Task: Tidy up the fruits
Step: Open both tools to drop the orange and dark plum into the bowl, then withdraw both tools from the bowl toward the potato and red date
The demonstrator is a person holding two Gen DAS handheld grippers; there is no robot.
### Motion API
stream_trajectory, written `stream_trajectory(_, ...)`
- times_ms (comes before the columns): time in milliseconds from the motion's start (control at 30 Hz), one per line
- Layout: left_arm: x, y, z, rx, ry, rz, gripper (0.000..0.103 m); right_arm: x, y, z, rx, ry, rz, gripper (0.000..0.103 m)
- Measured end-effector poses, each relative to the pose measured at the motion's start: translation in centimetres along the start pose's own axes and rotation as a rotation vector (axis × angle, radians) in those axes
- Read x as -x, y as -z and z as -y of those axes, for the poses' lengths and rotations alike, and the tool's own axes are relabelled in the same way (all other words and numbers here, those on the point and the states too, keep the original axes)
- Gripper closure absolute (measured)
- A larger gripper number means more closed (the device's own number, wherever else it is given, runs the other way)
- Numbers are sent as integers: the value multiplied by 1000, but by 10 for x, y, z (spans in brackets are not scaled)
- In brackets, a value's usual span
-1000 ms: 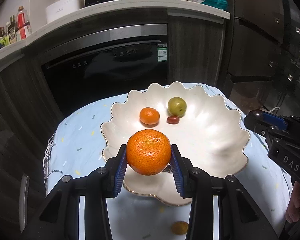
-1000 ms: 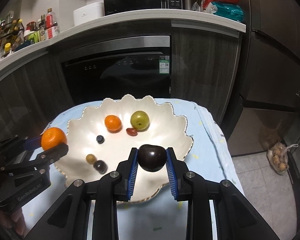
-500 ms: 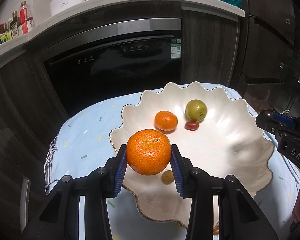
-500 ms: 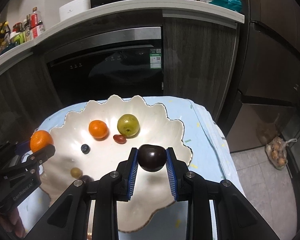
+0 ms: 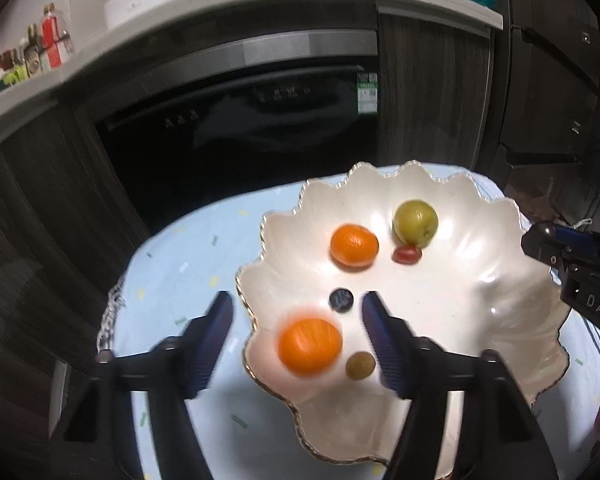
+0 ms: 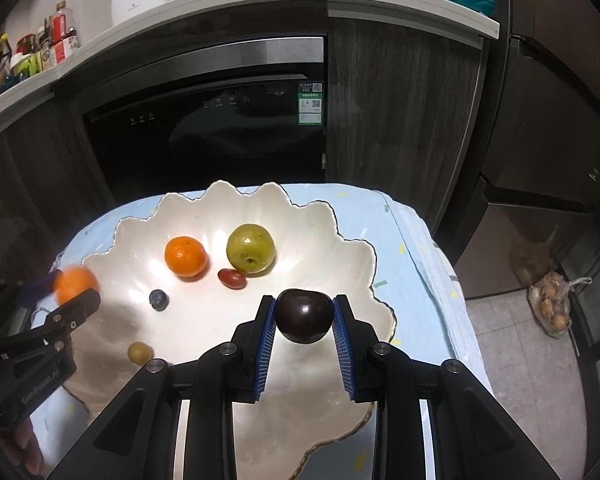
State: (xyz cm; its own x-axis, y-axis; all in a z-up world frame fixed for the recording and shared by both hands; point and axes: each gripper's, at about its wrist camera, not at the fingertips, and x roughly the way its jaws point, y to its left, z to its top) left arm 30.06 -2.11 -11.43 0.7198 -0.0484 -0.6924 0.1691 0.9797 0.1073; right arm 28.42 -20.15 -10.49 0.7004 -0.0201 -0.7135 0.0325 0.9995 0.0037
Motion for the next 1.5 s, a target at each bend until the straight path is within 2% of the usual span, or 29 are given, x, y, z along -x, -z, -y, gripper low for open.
stream_trajectory(33, 1, -1, -1, 1, -3, 3, 33, 0, 0, 0, 0, 2, -1, 72)
stream_trajectory(67, 2, -2, -1, 0, -7, 4, 33, 0, -1, 1, -1, 5, -2, 63)
stream_trajectory(100, 4, -3, -1, -1, -7, 8, 33, 1, -1, 1, -2, 10, 0, 47)
stream_trajectory(167, 7, -4, -2, -3, -7, 16, 29, 6, -2, 2, -10, 17, 24, 30)
stream_trajectory(200, 9, -4, -2, -3, -7, 18, 27, 13, -4, 1, -5, 26, 52, 26)
stream_trajectory(367, 22, -6, -6, 26, -6, 40, 10, 24, -8, 0, 5, 34, 82, 26)
stream_trajectory(433, 30, -7, -5, 31, -8, 53, 9, 30, -10, 1, -5, 30, 91, 25)
stream_trajectory(967, 91, -1, 5, 35, 2, 119, 9, 84, -7, 9, -26, 18, 158, 25)
stream_trajectory(1500, 123, 28, 12, 42, 9, 144, 9, 109, 27, 5, -15, -13, 158, 25)
